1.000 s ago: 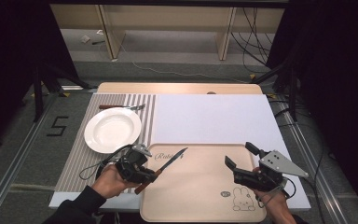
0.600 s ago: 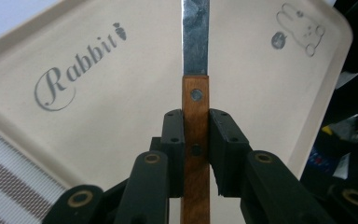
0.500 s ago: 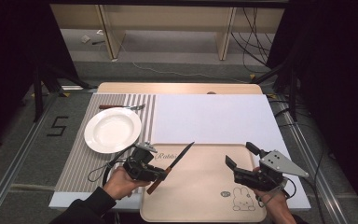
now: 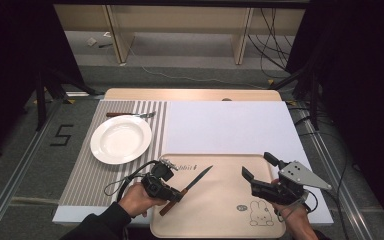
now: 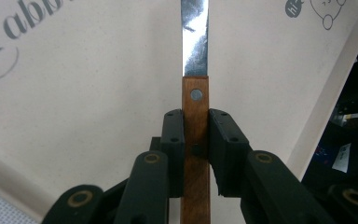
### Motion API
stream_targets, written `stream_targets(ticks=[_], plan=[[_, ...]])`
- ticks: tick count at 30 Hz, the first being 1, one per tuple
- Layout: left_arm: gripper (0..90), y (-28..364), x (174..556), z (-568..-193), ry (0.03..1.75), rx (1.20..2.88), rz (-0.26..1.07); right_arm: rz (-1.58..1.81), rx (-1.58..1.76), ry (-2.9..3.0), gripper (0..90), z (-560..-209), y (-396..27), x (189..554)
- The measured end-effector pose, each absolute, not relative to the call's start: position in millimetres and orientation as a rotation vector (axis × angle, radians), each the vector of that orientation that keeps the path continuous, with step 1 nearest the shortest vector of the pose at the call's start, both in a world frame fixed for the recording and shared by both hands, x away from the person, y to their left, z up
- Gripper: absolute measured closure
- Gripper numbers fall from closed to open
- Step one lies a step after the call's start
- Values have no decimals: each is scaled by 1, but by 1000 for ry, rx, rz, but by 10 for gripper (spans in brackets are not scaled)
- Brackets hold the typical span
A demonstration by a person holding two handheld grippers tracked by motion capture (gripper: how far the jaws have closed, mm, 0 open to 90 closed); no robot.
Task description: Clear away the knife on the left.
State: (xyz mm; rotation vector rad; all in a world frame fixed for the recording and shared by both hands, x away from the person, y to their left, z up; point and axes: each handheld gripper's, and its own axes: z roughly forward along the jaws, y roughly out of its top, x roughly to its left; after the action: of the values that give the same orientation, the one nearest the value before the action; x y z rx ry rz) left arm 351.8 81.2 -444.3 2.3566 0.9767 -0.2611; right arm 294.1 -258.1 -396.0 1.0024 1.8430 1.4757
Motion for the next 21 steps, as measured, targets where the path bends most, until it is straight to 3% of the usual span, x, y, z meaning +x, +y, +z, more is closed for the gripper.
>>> stream_targets(ticks=[21], plan=[[744, 73, 347, -463, 976, 2466, -283, 1475, 997, 1847, 160, -396, -257, 294]])
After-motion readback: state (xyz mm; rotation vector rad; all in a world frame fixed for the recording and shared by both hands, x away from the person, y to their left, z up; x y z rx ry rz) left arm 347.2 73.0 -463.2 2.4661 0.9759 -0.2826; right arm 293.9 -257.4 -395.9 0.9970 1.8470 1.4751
